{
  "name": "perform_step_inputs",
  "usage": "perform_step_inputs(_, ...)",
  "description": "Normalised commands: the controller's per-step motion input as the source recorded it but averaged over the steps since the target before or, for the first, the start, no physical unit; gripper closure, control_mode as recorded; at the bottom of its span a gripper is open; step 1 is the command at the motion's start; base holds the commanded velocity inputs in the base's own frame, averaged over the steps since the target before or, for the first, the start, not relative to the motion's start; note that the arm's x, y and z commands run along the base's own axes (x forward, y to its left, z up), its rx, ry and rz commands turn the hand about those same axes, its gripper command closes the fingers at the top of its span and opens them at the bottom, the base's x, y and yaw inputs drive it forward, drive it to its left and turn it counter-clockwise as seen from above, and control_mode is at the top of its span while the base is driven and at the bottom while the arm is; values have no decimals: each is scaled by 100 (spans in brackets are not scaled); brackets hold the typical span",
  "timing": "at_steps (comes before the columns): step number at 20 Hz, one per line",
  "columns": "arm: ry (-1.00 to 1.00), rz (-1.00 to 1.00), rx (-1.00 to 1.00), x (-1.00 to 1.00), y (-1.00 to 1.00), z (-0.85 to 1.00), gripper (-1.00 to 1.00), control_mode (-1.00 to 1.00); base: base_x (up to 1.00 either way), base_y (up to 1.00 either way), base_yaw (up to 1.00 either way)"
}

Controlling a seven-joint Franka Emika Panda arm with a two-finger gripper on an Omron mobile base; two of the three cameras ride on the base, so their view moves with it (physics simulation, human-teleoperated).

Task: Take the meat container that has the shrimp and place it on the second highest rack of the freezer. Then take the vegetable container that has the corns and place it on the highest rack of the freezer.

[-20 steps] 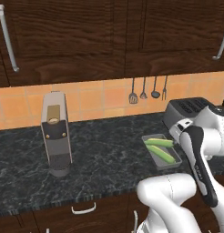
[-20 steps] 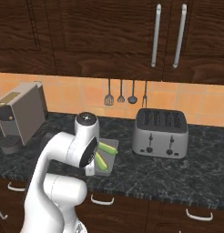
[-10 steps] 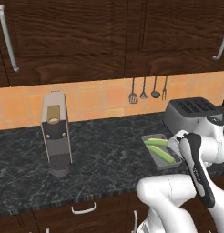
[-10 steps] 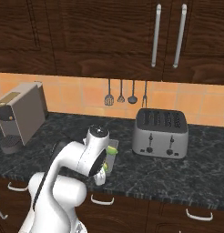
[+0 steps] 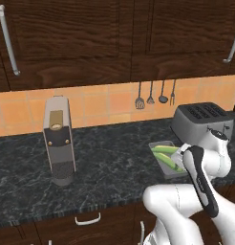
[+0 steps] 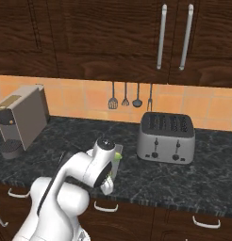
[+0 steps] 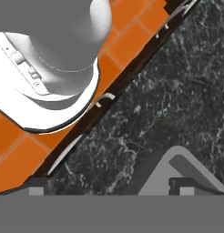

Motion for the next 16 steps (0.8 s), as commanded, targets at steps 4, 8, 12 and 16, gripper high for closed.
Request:
perform_step_inputs(4,0,7,0,36,0,-32,-100,-100,0,0,0)
perform_step_inputs(8,0,1,0,46,0,-33,-100,-100,0,0,0)
perform_step_inputs(12,2,0,0,33,0,-31,-100,-100,0,0,0)
perform_step_inputs(16,14,0,-5,26,6,-40,-100,-100,0,0,0)
